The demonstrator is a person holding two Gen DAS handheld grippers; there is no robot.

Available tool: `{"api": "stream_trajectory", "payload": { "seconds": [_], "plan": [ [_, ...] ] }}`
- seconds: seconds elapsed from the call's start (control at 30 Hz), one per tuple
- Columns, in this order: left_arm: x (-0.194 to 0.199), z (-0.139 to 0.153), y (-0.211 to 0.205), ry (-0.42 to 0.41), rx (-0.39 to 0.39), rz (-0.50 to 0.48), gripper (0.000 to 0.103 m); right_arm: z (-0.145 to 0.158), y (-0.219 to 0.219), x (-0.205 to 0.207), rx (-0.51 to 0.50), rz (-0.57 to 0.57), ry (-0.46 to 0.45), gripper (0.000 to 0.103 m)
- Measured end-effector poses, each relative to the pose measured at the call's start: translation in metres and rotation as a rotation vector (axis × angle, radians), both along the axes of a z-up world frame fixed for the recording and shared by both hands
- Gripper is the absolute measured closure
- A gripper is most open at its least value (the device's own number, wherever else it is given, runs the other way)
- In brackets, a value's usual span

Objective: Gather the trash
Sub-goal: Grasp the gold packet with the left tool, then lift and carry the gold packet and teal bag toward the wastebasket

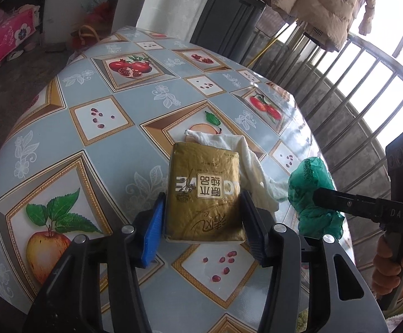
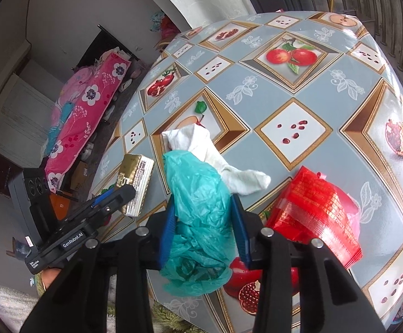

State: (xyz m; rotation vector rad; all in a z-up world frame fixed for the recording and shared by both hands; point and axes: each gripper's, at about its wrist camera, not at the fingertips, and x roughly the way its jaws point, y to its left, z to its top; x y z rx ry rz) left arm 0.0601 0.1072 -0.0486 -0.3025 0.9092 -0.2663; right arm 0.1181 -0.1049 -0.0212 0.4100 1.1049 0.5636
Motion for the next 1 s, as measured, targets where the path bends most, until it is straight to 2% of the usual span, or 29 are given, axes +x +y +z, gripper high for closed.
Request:
{"api": "stream_trajectory", "payload": {
  "seconds": [0.3,0.57,0.77,1.0],
  "plan": [
    [-0.008,0.022,0.006,-0.069,-0.063,0.005,0.054,0.032,-0.015,-0.004,0.068,-0.028,-0.053,0.067],
    [-0.007,0.05,-0.009,-0.144,-0.113,-0.052,0.054,0.061,-0.038,-0.013,0.127,-0.068,-0.126,0.067],
    [0.006,0.068,-0.046,-0.161,-0.138,-0.177,0.054,0.083,-0.085,-0.032,0.144,-0.186,-0.204,0.067],
    [0.027,0.085,-0.119,-0.169,-0.185,-0.394,0.054,0.102,-0.174,-0.082,0.071,-0.459,-0.282,0.067]
  ]
}}
